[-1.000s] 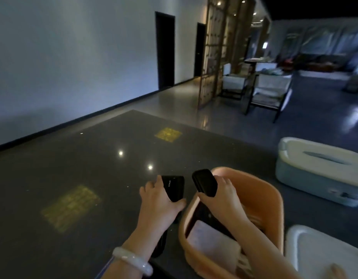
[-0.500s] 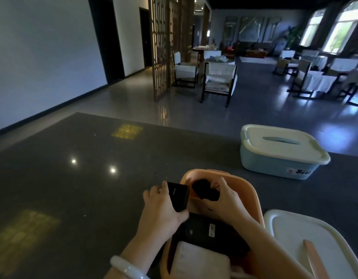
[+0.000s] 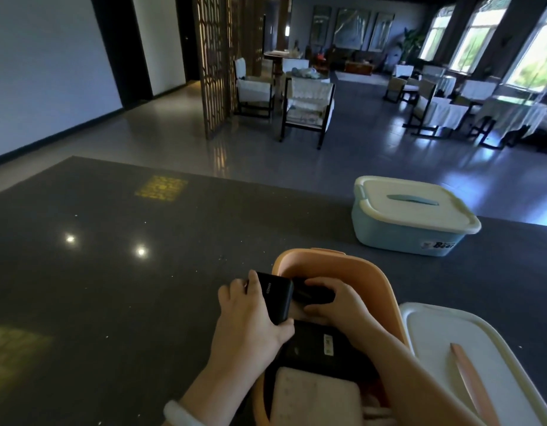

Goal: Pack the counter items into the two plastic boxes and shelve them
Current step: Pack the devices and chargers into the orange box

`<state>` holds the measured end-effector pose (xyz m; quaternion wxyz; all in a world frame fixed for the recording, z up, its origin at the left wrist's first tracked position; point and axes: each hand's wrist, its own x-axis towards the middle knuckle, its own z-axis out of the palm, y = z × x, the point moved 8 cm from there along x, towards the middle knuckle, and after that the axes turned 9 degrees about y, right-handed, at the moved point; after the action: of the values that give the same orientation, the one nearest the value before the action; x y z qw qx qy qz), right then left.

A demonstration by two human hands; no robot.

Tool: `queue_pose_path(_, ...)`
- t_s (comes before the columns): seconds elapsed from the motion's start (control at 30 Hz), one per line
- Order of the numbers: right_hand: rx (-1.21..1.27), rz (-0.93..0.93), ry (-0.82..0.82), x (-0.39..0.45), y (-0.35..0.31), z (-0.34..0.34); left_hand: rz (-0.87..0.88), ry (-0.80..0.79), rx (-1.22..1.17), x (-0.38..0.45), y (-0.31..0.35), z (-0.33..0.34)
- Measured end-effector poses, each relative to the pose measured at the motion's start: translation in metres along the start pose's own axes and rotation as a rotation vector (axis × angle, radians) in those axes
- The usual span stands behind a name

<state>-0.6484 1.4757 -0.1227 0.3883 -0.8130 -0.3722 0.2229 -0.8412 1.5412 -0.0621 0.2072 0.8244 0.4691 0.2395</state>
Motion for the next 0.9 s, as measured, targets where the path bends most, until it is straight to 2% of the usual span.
queue_pose_path(0.1,-0.052,-0.058,-0.044,0.003,-0.003,0.001,0.008,0.003,0.015,-0.001,0.002,-0.001)
queue_pose_path(0.3,-0.028,-0.139,0.031,0.017,-0.015,-0.001,-0.024,-0.014,0.022,0.001,0.001,-0.001)
queue_pose_path(0.43,0.104,-0.055,0.049,0.019,-0.005,0.004,-0.039,-0.02,0.026,0.004,0.002,0.0)
queue_pose_path(0.6,-0.039,-0.118,0.102,0.032,-0.008,0.003,-0.045,-0.009,0.05,0.011,0.005,0.001)
queue_pose_path(0.73,0.006,-0.059,0.079,0.042,-0.002,0.004,-0.052,0.005,0.063,0.014,0.004,0.004)
queue_pose_path(0.9,-0.04,-0.078,0.07,0.047,0.003,0.006,-0.043,0.034,0.074,0.019,0.006,0.004)
